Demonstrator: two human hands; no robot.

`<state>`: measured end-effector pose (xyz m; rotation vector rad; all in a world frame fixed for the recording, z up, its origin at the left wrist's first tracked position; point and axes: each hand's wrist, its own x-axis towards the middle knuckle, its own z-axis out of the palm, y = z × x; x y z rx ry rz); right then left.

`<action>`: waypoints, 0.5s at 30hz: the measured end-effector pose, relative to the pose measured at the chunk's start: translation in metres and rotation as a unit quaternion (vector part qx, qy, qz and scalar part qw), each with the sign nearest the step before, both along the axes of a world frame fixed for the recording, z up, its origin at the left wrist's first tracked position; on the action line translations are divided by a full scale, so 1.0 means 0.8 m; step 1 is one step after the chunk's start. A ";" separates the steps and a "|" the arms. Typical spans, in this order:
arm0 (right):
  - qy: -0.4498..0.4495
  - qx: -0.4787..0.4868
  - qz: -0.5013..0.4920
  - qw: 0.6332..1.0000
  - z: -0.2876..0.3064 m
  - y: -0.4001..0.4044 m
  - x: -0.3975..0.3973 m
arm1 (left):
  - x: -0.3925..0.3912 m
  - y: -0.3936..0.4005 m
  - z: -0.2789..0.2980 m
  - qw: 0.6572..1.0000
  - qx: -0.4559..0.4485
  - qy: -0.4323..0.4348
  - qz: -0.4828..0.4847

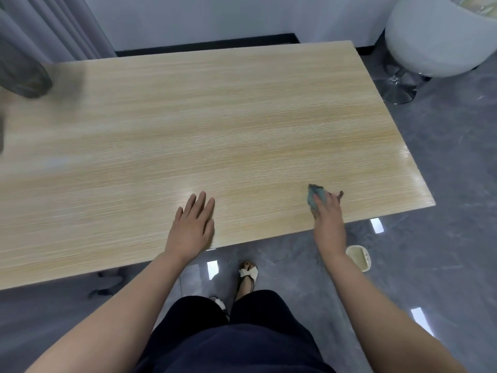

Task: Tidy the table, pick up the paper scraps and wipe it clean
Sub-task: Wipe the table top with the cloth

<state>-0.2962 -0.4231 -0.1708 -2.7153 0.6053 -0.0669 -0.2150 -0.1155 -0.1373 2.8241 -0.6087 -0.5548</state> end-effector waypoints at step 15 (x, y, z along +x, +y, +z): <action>-0.029 0.028 0.142 0.989 0.017 0.041 -0.007 | -0.017 0.016 -0.005 1.000 0.018 0.003 -0.016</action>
